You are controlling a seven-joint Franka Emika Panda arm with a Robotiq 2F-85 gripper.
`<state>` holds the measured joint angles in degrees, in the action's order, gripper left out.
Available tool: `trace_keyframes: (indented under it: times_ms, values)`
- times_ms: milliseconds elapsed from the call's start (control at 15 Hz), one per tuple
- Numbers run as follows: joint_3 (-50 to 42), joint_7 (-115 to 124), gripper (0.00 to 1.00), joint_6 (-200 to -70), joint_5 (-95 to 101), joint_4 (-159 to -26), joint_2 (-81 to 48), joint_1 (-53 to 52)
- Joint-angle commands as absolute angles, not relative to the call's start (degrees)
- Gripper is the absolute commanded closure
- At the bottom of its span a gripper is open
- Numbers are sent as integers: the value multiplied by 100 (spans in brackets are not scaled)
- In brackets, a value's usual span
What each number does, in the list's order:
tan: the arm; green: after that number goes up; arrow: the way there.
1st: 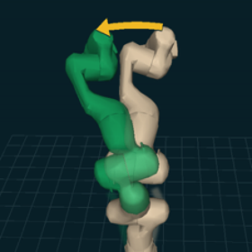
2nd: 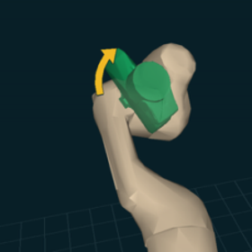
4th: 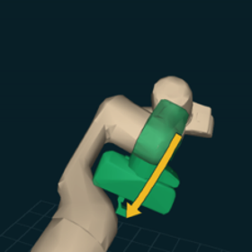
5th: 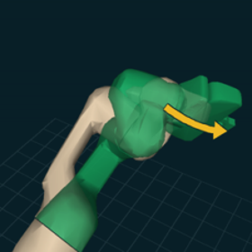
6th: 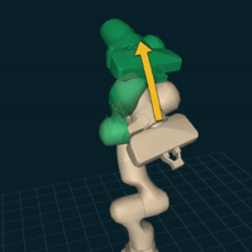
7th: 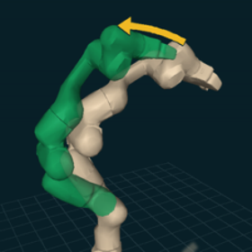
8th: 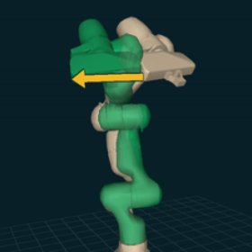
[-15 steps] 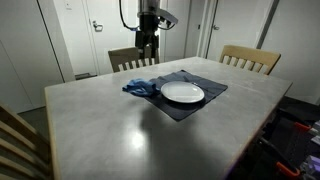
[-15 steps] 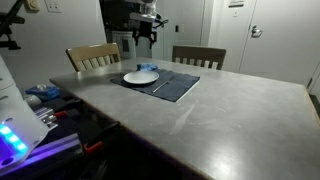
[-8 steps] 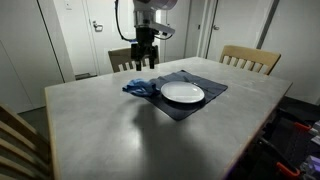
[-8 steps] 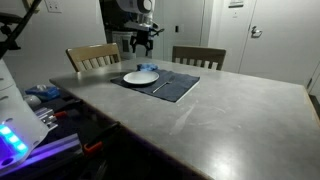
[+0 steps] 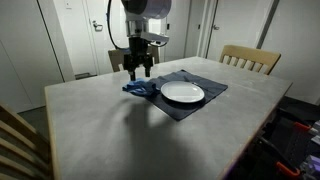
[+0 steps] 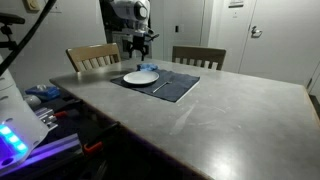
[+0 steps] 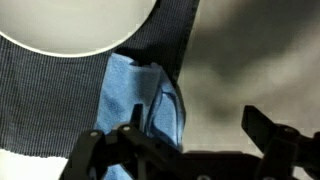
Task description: Use the blue towel to wipe the white plate
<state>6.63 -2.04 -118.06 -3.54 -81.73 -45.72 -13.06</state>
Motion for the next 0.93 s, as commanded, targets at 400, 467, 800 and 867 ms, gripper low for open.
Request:
trace_keyframes:
  times_ms: [400, 467, 800, 867]
  values:
    - [615, 276, 0, -11809, -159, -7512, -5201, -1531]
    - [621, 295, 0, -11825, -163, -7500, -5217, -1528]
    - [577, 345, 0, -12049, -106, -7817, -4906, -1507]
    - [555, 374, 0, -12059, -90, -7829, -4882, -1502]
